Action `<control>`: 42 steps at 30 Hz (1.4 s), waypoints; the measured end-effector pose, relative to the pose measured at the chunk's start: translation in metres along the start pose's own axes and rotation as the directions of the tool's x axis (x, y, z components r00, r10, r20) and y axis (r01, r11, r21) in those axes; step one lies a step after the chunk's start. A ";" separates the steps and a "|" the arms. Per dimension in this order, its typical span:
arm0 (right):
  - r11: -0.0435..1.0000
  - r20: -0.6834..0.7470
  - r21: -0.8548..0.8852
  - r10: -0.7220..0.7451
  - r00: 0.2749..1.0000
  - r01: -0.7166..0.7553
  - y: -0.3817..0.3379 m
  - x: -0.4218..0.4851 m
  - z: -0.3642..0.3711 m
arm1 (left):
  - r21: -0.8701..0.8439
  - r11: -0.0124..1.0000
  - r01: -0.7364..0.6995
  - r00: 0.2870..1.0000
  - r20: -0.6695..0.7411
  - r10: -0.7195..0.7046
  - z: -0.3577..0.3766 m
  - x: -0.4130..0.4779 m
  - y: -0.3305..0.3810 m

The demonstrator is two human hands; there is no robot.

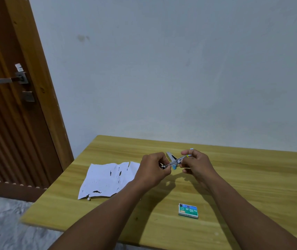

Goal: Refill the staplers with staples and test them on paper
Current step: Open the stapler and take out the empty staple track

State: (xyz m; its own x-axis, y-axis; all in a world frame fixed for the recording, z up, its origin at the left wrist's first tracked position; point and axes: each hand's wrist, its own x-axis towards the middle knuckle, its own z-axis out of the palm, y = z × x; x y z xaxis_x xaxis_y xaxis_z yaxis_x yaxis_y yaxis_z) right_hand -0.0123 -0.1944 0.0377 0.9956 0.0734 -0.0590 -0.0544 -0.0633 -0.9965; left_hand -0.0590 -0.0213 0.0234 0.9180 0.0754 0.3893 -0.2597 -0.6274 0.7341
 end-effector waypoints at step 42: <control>0.841 0.240 -0.527 0.011 0.971 0.121 0.014 -0.011 -0.009 | 0.361 0.932 0.015 0.970 0.219 -0.101 -0.008 -0.011 -0.034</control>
State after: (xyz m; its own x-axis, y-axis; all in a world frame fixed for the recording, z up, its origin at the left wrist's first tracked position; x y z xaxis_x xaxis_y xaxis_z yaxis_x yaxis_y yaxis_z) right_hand -0.0231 -0.2050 0.0249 0.9474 0.3095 -0.0819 0.1155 -0.5692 -0.8140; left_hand -0.0624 0.0052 -0.0018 0.9828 -0.0336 0.1815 -0.1199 -0.8638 0.4893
